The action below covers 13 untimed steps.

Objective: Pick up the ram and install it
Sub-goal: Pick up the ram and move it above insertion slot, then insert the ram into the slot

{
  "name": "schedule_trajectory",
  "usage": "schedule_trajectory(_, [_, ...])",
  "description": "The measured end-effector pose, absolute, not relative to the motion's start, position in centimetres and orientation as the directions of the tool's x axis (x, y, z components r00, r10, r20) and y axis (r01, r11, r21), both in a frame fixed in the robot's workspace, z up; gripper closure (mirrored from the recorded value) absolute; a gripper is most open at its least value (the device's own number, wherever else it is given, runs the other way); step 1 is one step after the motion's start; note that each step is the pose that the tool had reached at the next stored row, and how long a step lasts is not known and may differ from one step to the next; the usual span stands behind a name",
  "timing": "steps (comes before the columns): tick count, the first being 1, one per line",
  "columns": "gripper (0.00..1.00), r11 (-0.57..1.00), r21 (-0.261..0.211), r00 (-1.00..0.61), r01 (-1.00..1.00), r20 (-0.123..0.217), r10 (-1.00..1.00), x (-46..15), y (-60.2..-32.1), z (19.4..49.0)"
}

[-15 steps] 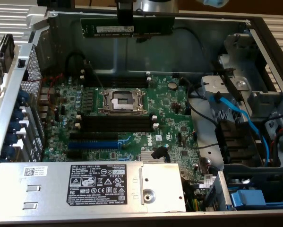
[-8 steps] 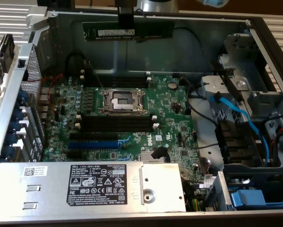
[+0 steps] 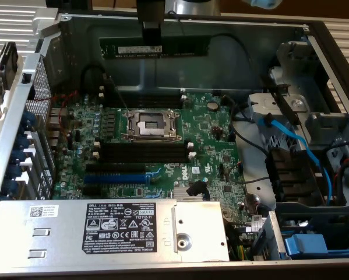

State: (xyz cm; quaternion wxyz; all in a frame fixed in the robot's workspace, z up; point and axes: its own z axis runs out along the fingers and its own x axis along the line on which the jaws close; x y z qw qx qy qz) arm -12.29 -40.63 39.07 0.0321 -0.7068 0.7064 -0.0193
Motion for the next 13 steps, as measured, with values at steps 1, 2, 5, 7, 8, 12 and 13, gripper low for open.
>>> schedule_trajectory(1, [0.88, 0.0, -0.072, 0.001, -0.997, -0.021, -1.0, -12.3, -40.67, 39.04])
schedule_trajectory(2, [0.88, 0.001, -0.073, 0.001, -0.997, -0.022, -1.0, -12.3, -40.69, 39.03])
schedule_trajectory(5, [0.88, 0.001, -0.072, 0.001, -0.997, -0.022, -1.0, -12.3, -40.69, 39.02])
schedule_trajectory(7, [0.88, 0.001, -0.072, 0.001, -0.997, -0.022, -1.0, -12.29, -40.69, 39.03])
schedule_trajectory(8, [0.88, 0.001, -0.072, 0.001, -0.997, -0.022, -1.0, -12.29, -40.69, 39.03])
schedule_trajectory(12, [0.88, 0.001, -0.072, 0.001, -0.997, -0.022, -1.0, -12.29, -40.69, 39.02])
schedule_trajectory(13, [0.88, 0.001, -0.072, 0.001, -0.997, -0.022, -1.0, -12.29, -40.69, 39.02])
